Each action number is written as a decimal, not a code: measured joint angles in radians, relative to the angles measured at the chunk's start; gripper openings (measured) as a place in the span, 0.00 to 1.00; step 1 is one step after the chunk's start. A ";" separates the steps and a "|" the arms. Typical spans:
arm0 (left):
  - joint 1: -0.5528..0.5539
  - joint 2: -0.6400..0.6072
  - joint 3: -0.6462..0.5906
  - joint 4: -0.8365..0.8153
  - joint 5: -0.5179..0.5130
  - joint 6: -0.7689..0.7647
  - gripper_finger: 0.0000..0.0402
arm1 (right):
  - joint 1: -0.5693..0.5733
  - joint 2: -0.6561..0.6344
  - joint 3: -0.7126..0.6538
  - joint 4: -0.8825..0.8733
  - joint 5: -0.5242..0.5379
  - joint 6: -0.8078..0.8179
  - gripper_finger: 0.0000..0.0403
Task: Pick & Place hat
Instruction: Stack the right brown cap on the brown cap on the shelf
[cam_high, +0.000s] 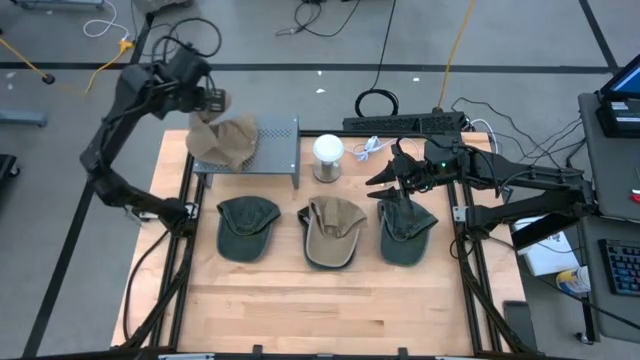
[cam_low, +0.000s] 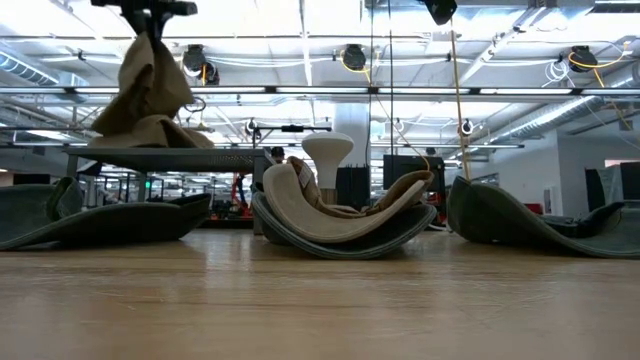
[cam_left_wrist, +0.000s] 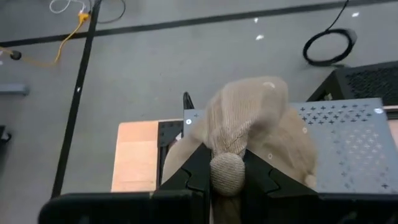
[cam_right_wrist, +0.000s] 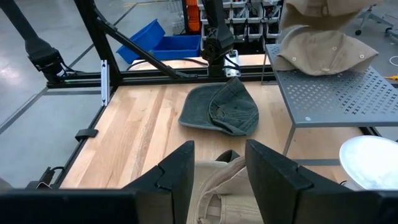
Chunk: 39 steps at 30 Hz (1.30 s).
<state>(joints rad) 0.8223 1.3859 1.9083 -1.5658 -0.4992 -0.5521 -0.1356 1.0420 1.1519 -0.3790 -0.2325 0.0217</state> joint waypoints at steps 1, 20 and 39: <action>0.000 0.014 0.000 0.000 0.001 0.001 0.11 | 0.000 0.000 0.000 0.000 0.000 0.000 0.35; -0.012 0.102 0.000 -0.005 0.133 -0.015 0.11 | 0.000 0.000 0.000 -0.034 -0.001 0.000 0.35; -0.088 0.101 -0.243 0.087 0.134 -0.089 0.11 | 0.000 0.000 0.000 -0.034 -0.001 0.000 0.35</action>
<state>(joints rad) 0.7345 1.4871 1.6652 -1.4786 -0.3653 -0.6409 -0.1356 1.0420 1.1519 -0.4129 -0.2337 0.0216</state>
